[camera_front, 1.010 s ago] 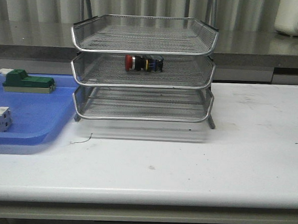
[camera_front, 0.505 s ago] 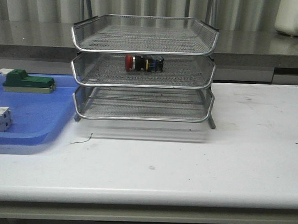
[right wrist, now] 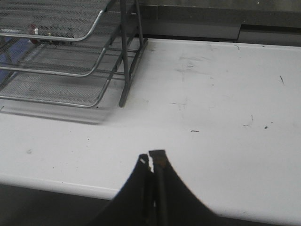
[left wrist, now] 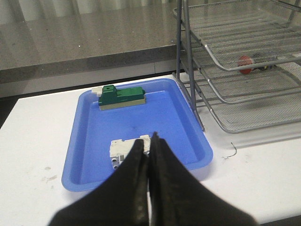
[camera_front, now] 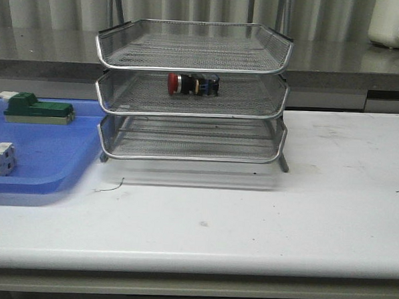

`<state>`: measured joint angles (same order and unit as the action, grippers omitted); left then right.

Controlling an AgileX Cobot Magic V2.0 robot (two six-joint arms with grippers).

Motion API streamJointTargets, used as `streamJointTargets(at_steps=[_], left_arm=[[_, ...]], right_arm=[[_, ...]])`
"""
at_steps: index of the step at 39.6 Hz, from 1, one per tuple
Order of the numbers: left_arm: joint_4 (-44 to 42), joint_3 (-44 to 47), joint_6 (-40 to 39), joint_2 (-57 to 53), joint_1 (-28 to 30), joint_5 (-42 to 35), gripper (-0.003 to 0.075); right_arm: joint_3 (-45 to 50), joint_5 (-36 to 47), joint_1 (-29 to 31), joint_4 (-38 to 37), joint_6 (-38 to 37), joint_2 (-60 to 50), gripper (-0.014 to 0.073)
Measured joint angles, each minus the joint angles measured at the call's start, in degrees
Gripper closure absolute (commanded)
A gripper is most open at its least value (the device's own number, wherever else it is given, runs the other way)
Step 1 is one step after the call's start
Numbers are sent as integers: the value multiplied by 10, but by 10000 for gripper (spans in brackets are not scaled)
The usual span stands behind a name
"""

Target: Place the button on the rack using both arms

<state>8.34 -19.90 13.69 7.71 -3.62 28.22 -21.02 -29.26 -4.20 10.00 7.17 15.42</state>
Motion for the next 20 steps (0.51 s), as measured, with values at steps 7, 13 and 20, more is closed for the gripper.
streamJointTargets(at_steps=[7, 13, 20], left_arm=[[0, 0, 0, 0, 0, 0, 739], [0, 0, 0, 0, 0, 0, 739], [0, 4, 0, -2, 0, -6, 739]], right_arm=[[0, 0, 0, 0, 0, 0, 653], [0, 0, 0, 0, 0, 0, 653], [0, 0, 0, 0, 0, 0, 653]])
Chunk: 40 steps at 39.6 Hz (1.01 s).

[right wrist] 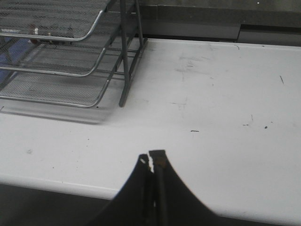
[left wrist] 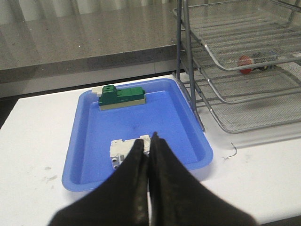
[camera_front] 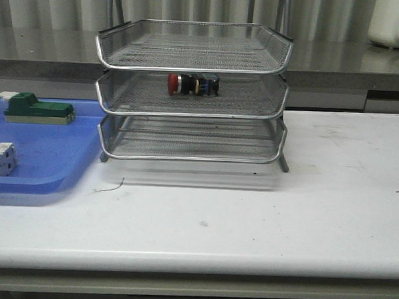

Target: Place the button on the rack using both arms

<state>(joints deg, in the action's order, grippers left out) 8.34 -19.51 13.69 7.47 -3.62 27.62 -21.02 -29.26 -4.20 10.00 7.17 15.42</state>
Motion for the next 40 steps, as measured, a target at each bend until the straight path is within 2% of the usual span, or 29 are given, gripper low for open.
streamJointTargets(at_steps=[6, 14, 18, 26, 40], left_arm=[[-2, 38, -9, -40, 0, -39, 739], [-55, 123, -116, -78, 0, -75, 739], [-64, 153, -137, -78, 0, -76, 739], [-68, 198, -144, -78, 0, -131, 739], [-69, 199, -145, -78, 0, -149, 739]], right_arm=[[0, 0, 0, 0, 0, 0, 653], [0, 0, 0, 0, 0, 0, 653], [0, 0, 0, 0, 0, 0, 653], [0, 0, 0, 0, 0, 0, 653], [0, 0, 0, 0, 0, 0, 653]])
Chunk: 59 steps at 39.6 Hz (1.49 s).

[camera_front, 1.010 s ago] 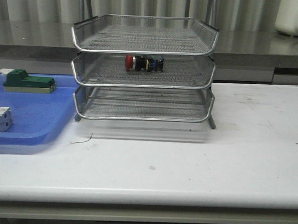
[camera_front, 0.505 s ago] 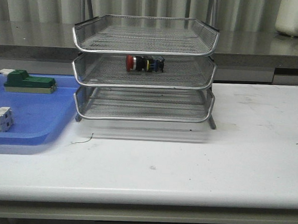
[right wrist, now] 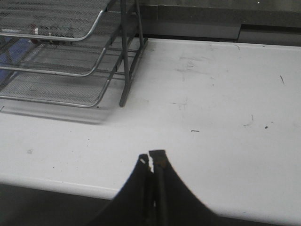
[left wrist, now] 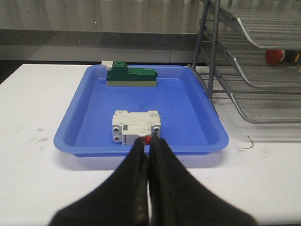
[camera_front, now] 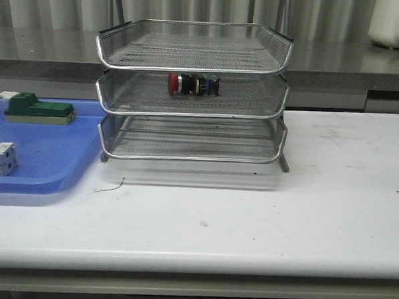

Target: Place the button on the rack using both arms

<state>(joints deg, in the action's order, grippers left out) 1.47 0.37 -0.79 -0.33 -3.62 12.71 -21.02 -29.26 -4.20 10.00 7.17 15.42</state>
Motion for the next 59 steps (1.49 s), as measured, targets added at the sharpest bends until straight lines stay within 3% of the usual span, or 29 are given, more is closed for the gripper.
streamJointTargets(at_steps=[32, 44, 54, 59], left_arm=[[0, 0, 0, 0, 1, 0, 739], [0, 0, 0, 0, 1, -1, 739], [0, 0, 0, 0, 1, -1, 739], [0, 0, 0, 0, 1, -1, 739]], right_arm=[[2, 0, 0, -1, 0, 0, 653], [61, 5, 0, -8, 0, -3, 653], [162, 159, 0, -15, 0, -82, 653], [216, 198, 0, -15, 0, -133, 653]])
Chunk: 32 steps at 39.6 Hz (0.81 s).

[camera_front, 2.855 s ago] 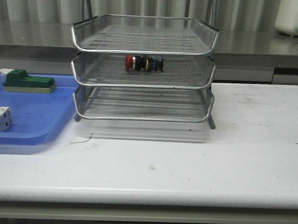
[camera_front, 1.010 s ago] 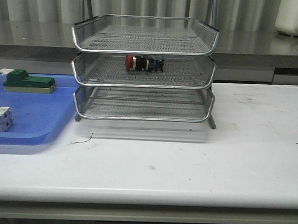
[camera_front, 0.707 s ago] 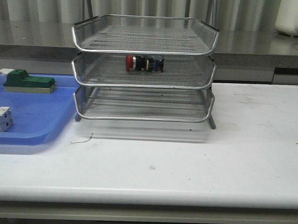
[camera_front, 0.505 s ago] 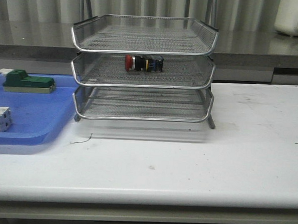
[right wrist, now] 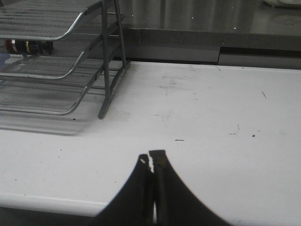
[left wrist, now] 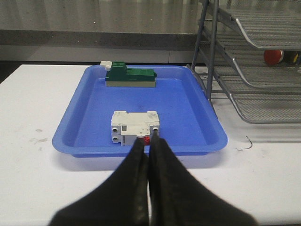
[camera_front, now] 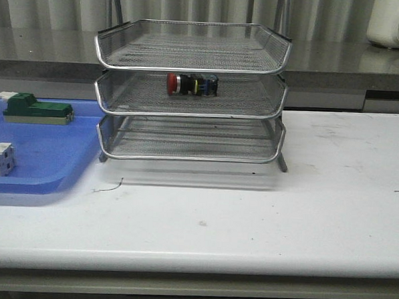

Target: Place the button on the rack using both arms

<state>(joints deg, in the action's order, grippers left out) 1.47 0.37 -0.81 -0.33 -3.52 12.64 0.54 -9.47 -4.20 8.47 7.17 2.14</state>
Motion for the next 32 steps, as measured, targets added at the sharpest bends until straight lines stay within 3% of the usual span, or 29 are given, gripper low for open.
streamJointTargets(at_steps=[32], left_arm=[[0, 0, 0, 0, 0, 0, 739]], right_arm=[[11, -14, 1, 0, 0, -27, 653]])
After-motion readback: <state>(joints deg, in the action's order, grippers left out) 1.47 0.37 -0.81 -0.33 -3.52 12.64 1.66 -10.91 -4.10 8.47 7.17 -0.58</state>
